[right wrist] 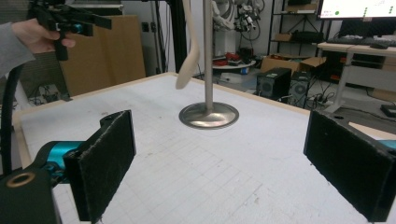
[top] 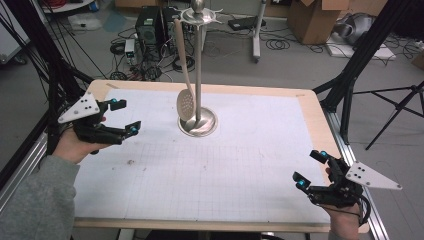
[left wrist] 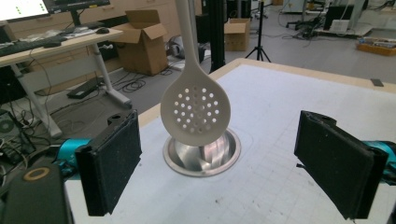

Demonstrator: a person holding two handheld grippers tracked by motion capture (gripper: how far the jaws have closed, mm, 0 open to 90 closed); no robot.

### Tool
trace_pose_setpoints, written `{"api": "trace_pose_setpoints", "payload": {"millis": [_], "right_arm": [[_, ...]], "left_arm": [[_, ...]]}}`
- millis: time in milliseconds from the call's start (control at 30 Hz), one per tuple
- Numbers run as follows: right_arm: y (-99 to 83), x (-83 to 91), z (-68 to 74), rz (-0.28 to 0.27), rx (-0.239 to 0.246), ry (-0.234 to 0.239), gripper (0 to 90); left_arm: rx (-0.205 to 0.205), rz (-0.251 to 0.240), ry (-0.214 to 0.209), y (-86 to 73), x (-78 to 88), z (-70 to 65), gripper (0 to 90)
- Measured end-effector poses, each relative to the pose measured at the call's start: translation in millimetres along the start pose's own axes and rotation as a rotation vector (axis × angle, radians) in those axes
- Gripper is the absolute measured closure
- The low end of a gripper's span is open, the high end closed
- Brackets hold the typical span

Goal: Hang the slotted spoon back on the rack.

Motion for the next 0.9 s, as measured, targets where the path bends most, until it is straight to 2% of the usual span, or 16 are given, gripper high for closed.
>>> {"api": "trace_pose_setpoints", "payload": {"millis": [133,233,533,700,800,833,900], "right_arm": [[-0.5,-2.7,1.3,0.004,0.003,-0.003,8.4],[-0.7,-4.6,0.5,0.005,0.004,-0.008,8.4],[0.6,-14.2,2.2,0.007,0.007,0.0,8.4],[-0.3,-21.9,1.6,0.01,0.015,0.003,8.4],[-1.6,-26.1,1.6,0.013,0.009,0.003,8.4],[-1.6,-26.1,1.6,0.013,0.009,0.003,8.4],[-2.9,-29.8,1.3,0.016,0.011,0.001,8.4]], "left_arm": [[-0.003,-0.002,0.027,-9.6,10.2,-9.8,15.2],[-0.005,-0.006,0.063,-15.6,20.0,-16.5,15.1],[-0.016,-0.011,0.113,-33.7,50.0,-35.5,15.1],[-0.017,-0.006,0.153,-45.0,63.6,-39.7,15.1],[-0.003,-0.015,0.168,-49.9,68.4,-39.9,15.1],[0.014,-0.019,0.2,-55.3,74.1,-39.3,15.1],[0.023,-0.028,0.23,-59.3,78.2,-39.0,15.0]]}}
Point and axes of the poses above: each handheld gripper's, and its own axes: x roughly backward along the jaws, y roughly out of its top, z roughly to its left, the point moved 1 cm from there along -x, roughly forward along the jaws, and after that the axes turned 2 degrees about x, right-handed, at the moved point
